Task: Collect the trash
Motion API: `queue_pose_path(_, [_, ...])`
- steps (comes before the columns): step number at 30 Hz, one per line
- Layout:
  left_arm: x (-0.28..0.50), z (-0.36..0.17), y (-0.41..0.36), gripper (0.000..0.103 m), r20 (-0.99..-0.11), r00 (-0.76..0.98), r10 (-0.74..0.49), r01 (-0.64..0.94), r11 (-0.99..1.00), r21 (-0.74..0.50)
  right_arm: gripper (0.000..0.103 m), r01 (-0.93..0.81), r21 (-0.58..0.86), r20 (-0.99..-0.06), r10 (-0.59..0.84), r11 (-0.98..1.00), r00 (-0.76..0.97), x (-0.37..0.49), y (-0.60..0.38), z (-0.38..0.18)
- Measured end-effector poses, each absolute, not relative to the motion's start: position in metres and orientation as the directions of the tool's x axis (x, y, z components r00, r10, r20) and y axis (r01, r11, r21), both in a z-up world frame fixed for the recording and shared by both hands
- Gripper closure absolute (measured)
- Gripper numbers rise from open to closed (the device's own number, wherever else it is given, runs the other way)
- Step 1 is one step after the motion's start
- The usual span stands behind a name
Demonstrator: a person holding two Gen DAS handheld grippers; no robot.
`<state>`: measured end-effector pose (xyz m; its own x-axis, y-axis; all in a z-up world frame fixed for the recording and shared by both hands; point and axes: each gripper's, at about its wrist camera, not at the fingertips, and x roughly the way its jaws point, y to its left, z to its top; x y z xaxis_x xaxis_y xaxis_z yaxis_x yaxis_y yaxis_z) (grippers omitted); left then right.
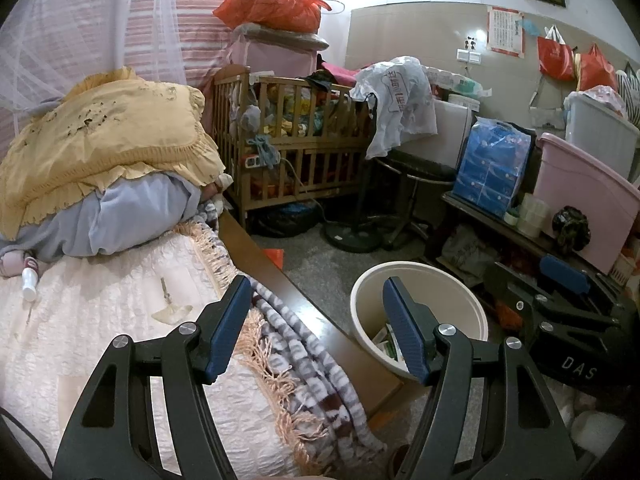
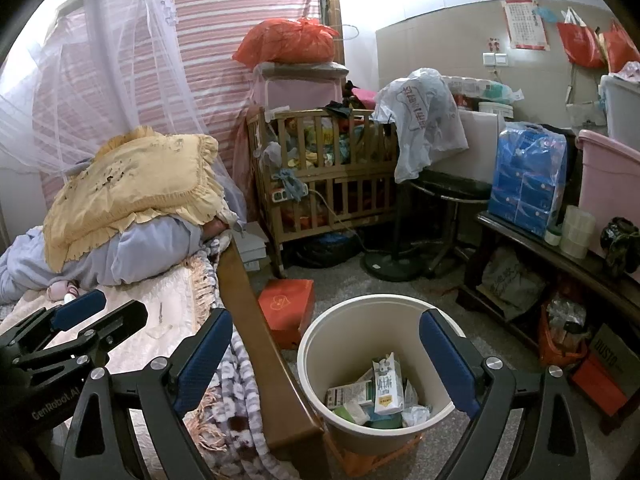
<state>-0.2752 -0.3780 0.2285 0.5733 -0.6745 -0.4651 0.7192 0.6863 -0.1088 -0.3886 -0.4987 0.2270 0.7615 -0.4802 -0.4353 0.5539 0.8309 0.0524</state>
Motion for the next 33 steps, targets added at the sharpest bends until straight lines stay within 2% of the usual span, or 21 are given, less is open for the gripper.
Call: queue_pose_path(33, [-0.2797, 0.2222, -0.3792, 0.036, -0.474, 0.569, -0.671, 0.717, 0.688, -0.113, 0.009, 0.549, 0.052, -0.451, -0.471, 0.834, 0.758, -0.3936, -0.5087, 0.2202])
